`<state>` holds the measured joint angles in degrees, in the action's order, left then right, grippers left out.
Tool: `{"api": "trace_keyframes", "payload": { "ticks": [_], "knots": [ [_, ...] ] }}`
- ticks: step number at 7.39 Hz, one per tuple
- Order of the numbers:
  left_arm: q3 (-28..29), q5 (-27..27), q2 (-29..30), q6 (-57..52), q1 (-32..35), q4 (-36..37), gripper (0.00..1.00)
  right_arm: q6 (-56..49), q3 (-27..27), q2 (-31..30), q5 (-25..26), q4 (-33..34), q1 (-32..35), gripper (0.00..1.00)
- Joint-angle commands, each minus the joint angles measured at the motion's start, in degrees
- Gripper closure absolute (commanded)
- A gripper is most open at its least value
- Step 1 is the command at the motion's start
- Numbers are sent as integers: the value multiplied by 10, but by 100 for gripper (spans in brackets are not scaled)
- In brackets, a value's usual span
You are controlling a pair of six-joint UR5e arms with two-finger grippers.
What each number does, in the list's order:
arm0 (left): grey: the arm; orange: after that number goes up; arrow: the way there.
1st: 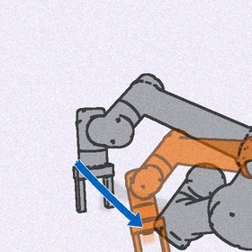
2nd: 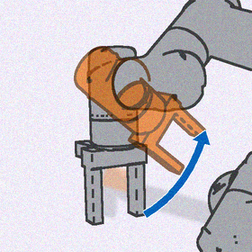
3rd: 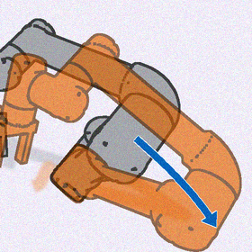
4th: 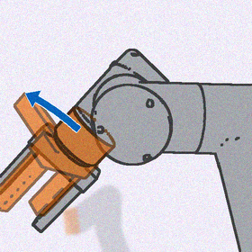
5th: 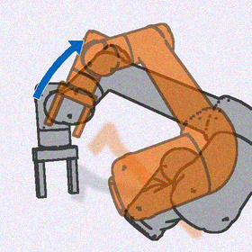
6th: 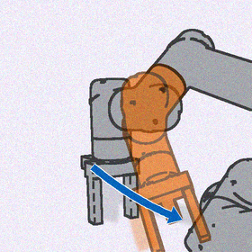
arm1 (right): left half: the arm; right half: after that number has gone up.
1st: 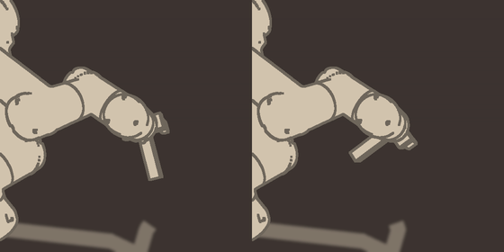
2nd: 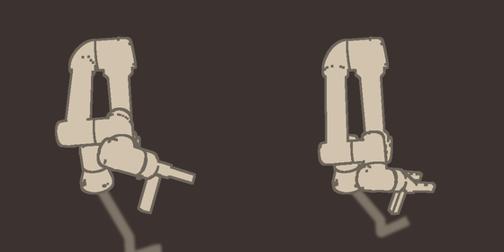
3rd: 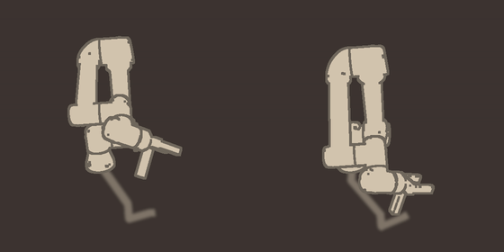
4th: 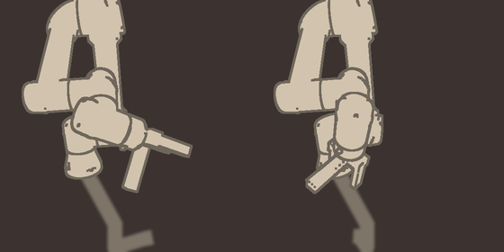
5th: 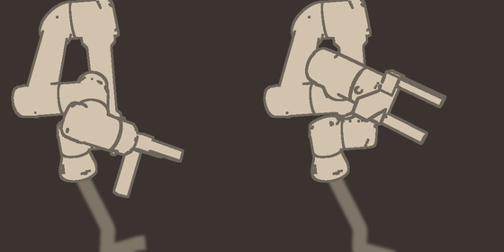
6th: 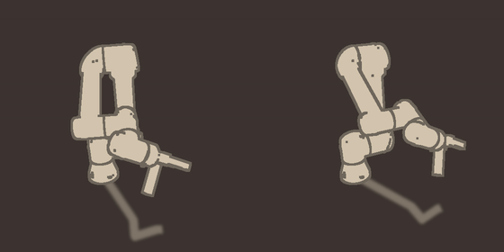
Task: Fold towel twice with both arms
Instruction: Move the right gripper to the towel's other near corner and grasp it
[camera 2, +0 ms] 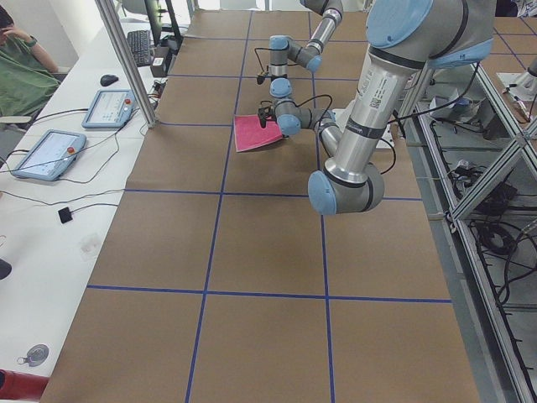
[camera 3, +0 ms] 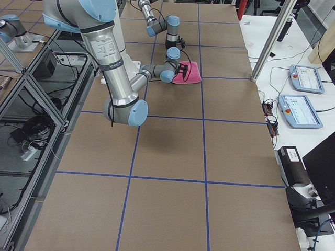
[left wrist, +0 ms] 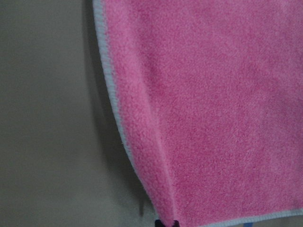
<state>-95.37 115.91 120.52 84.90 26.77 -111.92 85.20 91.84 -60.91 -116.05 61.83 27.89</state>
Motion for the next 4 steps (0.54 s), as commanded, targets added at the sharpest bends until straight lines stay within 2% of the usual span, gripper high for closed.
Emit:
{"api": "trace_keyframes", "payload": {
  "ticks": [1,4],
  "knots": [
    [-2,0,0,0,0,0,100,0,0,-1,-1,-1,0,100],
    [-3,1,2,0,-1,-1,100,2,30,-4,-8,-2,7,100]
  ]
}}
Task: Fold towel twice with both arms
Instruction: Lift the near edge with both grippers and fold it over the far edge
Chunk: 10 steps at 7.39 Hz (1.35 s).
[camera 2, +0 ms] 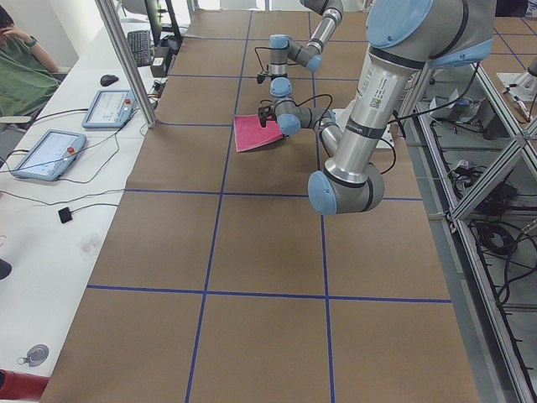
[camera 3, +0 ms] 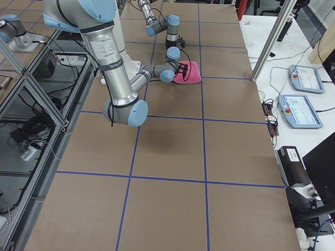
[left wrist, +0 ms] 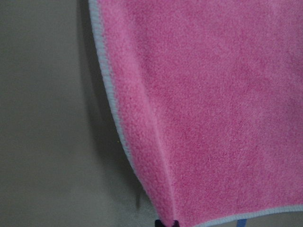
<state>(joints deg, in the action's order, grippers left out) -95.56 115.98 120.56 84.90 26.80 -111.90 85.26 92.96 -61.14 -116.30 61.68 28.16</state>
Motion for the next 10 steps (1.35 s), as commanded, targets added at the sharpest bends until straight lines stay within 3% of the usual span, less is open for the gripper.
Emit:
{"api": "trace_keyframes", "payload": {
  "ticks": [1,2,8,10],
  "knots": [
    [0,1,10,0,-3,0,100,5,52,-29,-13,0,5,100],
    [-1,3,11,-1,-3,0,100,6,84,-52,-24,3,5,100],
    [1,39,13,-7,64,0,100,9,80,-44,-22,2,27,100],
    [28,39,45,-8,65,1,100,5,58,-28,-21,2,50,100]
  ]
}}
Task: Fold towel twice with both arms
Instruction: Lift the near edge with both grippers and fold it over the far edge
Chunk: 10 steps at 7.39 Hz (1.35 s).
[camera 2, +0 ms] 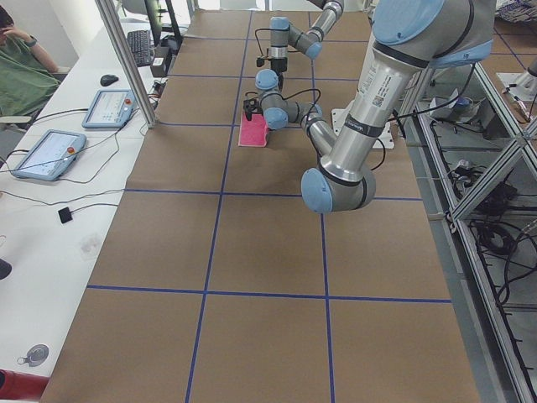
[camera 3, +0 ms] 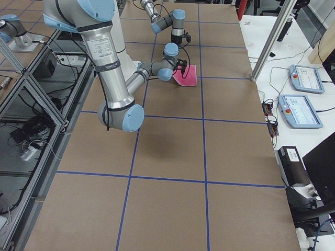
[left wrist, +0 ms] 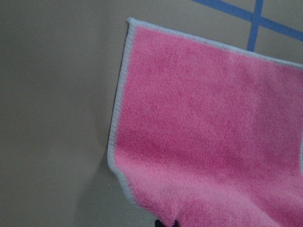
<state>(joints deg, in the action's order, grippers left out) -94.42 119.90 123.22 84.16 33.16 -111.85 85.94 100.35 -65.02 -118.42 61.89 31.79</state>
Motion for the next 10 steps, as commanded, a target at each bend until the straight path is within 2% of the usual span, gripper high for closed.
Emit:
{"api": "trace_keyframes", "payload": {
  "ticks": [1,3,4,7,10],
  "knots": [
    [33,0,32,0,2,0,100,-2,-45,32,0,0,24,100],
    [37,-1,34,0,12,0,100,-2,-60,41,1,-1,39,100],
    [43,-1,34,0,17,-2,100,-3,-68,43,18,-2,39,100],
    [49,-1,34,0,27,-4,100,-3,-119,83,38,-3,39,100],
    [74,-8,37,-1,26,-8,100,-3,-126,87,40,-3,40,100]
  ]
}}
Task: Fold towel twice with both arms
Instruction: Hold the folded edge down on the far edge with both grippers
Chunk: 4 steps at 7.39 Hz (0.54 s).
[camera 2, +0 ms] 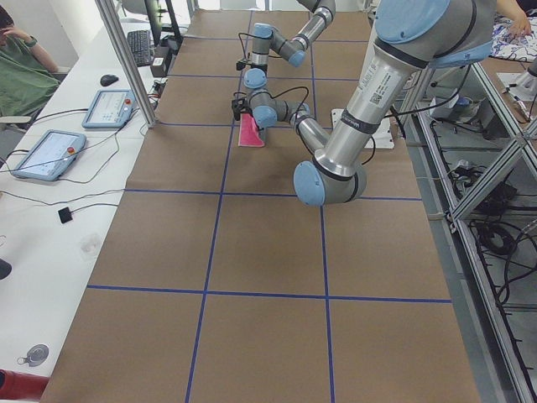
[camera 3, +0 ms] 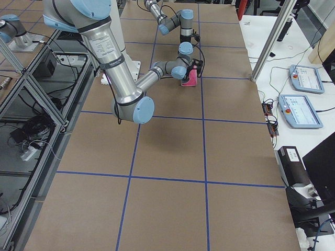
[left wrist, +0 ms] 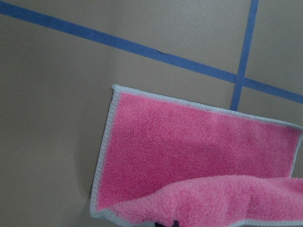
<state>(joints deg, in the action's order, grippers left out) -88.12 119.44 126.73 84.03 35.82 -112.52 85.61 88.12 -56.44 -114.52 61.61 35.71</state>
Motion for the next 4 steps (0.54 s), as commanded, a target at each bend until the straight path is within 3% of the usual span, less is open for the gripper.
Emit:
{"api": "trace_keyframes", "payload": {
  "ticks": [1,4],
  "knots": [
    [16,-3,11,0,-1,-1,100,0,-6,0,1,0,2,100],
    [27,-4,27,0,1,-1,100,0,-13,0,3,0,3,100]
  ]
}}
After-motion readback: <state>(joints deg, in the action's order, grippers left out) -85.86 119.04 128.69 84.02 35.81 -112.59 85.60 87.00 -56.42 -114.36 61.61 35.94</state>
